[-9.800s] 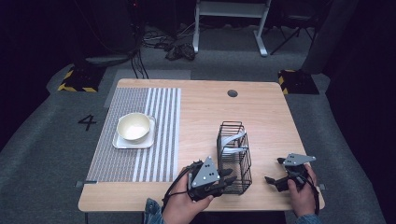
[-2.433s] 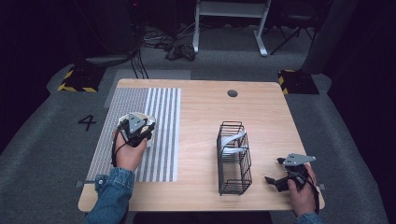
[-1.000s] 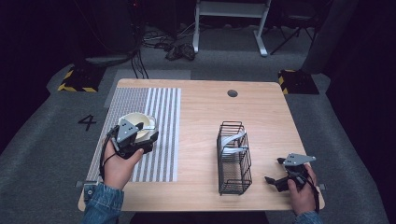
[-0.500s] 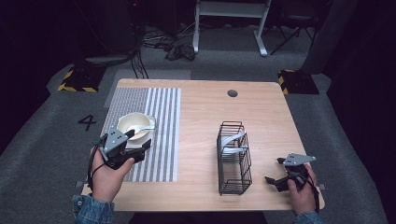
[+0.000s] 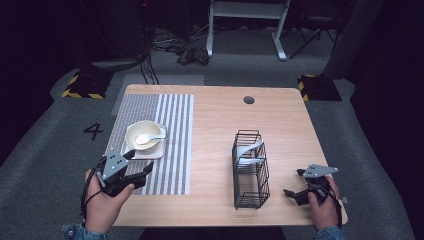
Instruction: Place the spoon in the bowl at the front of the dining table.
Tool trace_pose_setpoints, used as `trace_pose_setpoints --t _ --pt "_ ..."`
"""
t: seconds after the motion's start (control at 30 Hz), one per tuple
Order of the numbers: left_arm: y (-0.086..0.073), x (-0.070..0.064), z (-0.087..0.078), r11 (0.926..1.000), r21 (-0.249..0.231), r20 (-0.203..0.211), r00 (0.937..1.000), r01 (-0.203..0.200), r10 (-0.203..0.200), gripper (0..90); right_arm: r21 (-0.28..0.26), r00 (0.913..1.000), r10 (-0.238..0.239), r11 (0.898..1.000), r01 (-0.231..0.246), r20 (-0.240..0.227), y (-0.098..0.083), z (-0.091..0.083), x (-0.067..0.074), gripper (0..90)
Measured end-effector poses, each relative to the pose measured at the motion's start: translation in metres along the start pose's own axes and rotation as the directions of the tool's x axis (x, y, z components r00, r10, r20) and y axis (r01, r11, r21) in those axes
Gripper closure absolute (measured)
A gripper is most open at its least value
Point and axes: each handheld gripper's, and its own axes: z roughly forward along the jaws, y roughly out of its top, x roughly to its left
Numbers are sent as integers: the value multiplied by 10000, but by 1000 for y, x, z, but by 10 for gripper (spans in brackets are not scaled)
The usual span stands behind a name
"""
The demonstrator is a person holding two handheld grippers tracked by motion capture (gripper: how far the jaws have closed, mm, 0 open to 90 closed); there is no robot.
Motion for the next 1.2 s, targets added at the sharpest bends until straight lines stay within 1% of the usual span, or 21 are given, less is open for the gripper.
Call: trace_pose_setpoints --t 0.1,0.23,0.37,0.47,0.57,0.63,0.77,0.8,0.9,1.03,1.2 --pt "-7 1 -3 9999 139 -2 10000 31 -31 290 0 10000 -1 10000 1 1 0 0 0 5" --pt "-17 2 -7 9990 429 -72 9999 -97 100 288 -3 10000 -6 10000 6 1 0 0 0 5" --pt "-26 4 -10 9985 536 -12 10000 81 -81 285 0 10000 -2 10000 2 0 0 0 0 5" --pt "-33 5 -11 9977 679 -9 10000 88 -87 282 -2 10000 -4 10000 4 1 0 0 0 5" --pt "-39 5 -12 9970 762 -17 9999 -107 109 280 -3 10000 -9 10000 9 2 0 0 0 5" --pt "-44 4 -13 9972 746 103 9999 -12 4 278 -3 10000 -6 10000 6 2 0 0 0 5" --pt "-54 5 -15 9968 785 26 9999 156 -159 276 -2 10000 -7 10000 7 2 0 0 0 5" --pt "-56 5 -16 9966 780 9 9996 264 -266 276 -2 10000 -7 10000 7 1 0 0 0 5" --pt "-63 7 -17 9962 754 -57 9991 427 -424 276 0 10000 1 10000 -1 0 0 0 0 5" --pt "-71 8 -17 9953 795 -84 9984 559 -554 274 0 10000 0 10000 0 -1 0 0 0 5" --pt "-79 9 -16 9927 991 -84 9976 687 -682 272 -1 10000 -1 10000 1 0 0 0 0 5"
